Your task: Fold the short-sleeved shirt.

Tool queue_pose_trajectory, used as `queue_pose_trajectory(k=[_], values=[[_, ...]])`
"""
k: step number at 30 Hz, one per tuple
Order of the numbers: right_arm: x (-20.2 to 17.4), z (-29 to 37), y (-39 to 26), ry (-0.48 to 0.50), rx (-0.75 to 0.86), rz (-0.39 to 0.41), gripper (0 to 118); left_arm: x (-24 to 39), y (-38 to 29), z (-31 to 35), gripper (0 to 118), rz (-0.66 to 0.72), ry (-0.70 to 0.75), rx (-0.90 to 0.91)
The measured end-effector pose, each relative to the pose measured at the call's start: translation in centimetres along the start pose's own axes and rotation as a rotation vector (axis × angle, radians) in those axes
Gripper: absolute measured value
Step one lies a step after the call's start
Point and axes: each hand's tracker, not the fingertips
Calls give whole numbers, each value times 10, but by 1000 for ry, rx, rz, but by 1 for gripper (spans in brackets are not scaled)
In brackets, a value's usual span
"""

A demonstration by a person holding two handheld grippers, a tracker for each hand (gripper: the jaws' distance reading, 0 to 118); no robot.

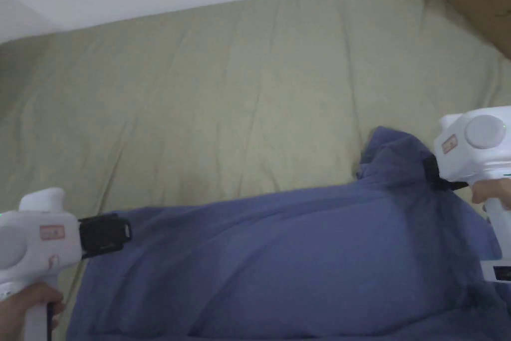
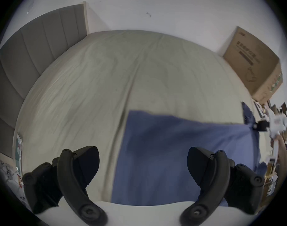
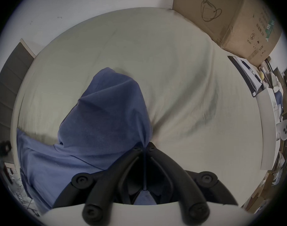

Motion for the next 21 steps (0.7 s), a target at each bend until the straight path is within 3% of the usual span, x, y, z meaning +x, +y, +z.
queue_pose_trajectory(k=[5,7,10,12,13,15,16,18,21], values=[[1,0,-1,9,2,-4,1,16,30,-55,103,-15,48,-124],[1,-2,1,14,-4,-9,1,25,31,-70,93,-25,58,-148],[1,-1,1,15,-7,-4,1,27,27,-64,90,-46,83,-147],[-2,1,1,11,-4,-2,1,28,27,-54,71,-32,88,-129],[-3,4,1,10,-2,2,1,28,28,-49,50,-50,105,-113],[-4,14,0,31,12,2,1,30,30,-43,20,-84,135,-110],[-4,23,0,99,18,-20,1,31,29,-38,2,-82,113,-109],[-3,45,-3,110,52,-24,1,32,27,-28,2,-80,113,-102],[0,84,-11,83,120,52,1,28,21,1,2,-93,71,-68]])
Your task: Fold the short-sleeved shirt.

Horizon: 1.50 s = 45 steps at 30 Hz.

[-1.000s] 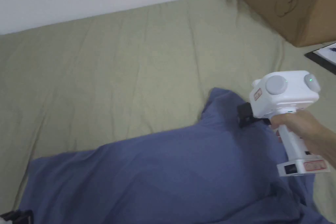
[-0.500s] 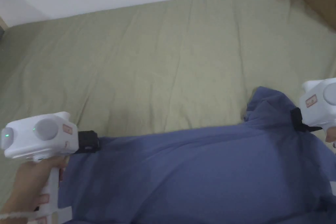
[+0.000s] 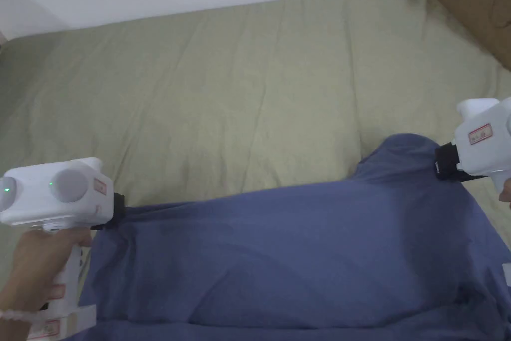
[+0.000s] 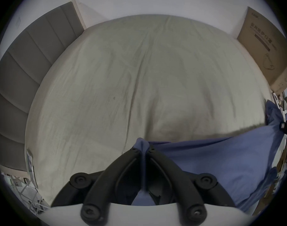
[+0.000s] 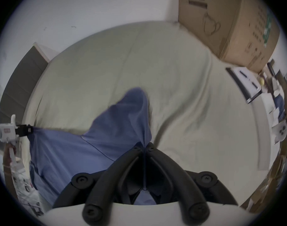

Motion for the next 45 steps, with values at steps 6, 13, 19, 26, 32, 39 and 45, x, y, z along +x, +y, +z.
queue_pose_trajectory(k=[6,13,19,26,32,39,45], values=[[15,84,-36,56,76,7,1,-36,-40,91,2,32,-79,155],[28,137,-149,105,37,-19,1,-65,-141,143,2,-11,-124,178],[38,108,-238,99,-110,-68,1,-68,-220,104,2,18,-123,66],[13,103,-257,-60,-98,96,101,-64,-242,91,102,35,-59,36],[-32,151,-232,-54,143,176,87,-77,-223,134,102,174,-204,174],[-108,154,-217,101,304,157,0,-63,-229,141,0,166,-257,193],[-146,141,-224,212,290,160,0,-76,-251,137,0,279,-360,160]])
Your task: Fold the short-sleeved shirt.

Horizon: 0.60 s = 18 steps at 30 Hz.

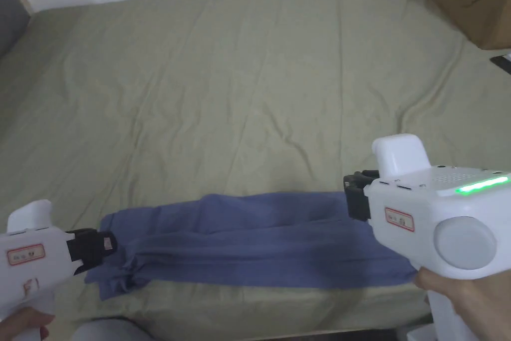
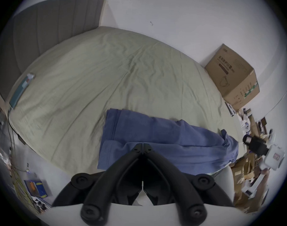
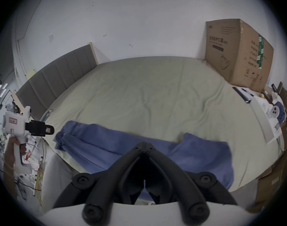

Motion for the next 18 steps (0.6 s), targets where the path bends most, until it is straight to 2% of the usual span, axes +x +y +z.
queue_pose_trajectory(k=[1,2,3,4,5,6,10,12,14,18], values=[[-2,-3,-3,4,-2,3,0,-10,0,0,0,42,-21,-4],[-4,-5,-5,5,-2,6,0,-21,1,0,10,83,-47,-13],[-6,-6,-6,5,-3,9,0,-30,1,-1,39,119,-66,-25],[-9,-8,-7,4,-5,15,0,-34,-2,-1,87,153,-69,-47],[-11,-9,-9,2,-6,15,0,-42,-4,-5,111,168,-76,-64],[-11,-10,-10,1,-5,14,0,-49,-6,-5,118,190,-80,-47],[-16,-14,-14,8,-23,-3,0,-84,-10,-23,118,364,-143,-61],[-16,-18,-15,13,-43,-10,0,-98,-9,-43,118,491,-252,-89],[-21,-21,-17,14,-57,-13,0,-100,-10,-60,118,561,-337,-109],[-25,-23,-19,9,-77,-9,0,-94,3,-72,118,477,-298,-141]])
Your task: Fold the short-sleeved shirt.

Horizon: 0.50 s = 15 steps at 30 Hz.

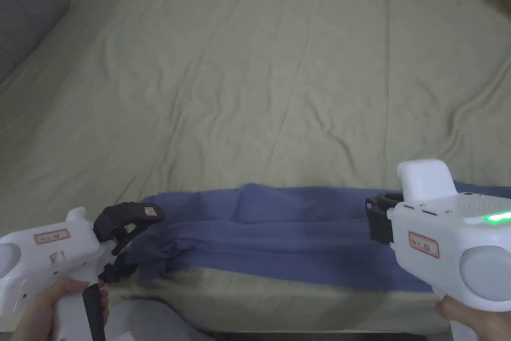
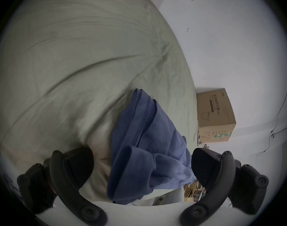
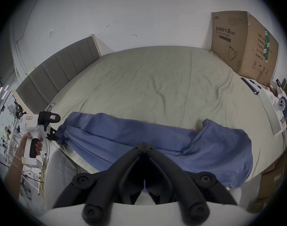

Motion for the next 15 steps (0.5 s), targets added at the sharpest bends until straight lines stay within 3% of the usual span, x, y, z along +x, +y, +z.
queue_pose_trajectory(k=[3,5,6,7,8,9,11,12,15], values=[[0,-4,-1,5,-17,-13,0,0,12,-3,116,-53,28,-63],[1,-8,-1,8,-35,-31,0,5,11,-3,104,-77,66,-79],[2,-10,-1,11,-39,-38,0,11,7,-1,84,-100,113,-82],[2,-11,-2,12,-43,-45,0,16,6,3,41,-126,193,-64],[2,-11,-3,14,-48,-50,0,21,5,9,20,-165,311,-39],[3,-12,-3,14,-51,-54,0,20,5,13,19,-197,361,-38],[7,-13,-6,19,-60,-68,0,17,-3,12,17,-78,135,-41],[9,-15,-6,22,-67,-78,0,15,-5,8,10,-33,128,-48],[18,-13,-9,21,-78,-130,0,18,-12,14,9,-27,147,-21]])
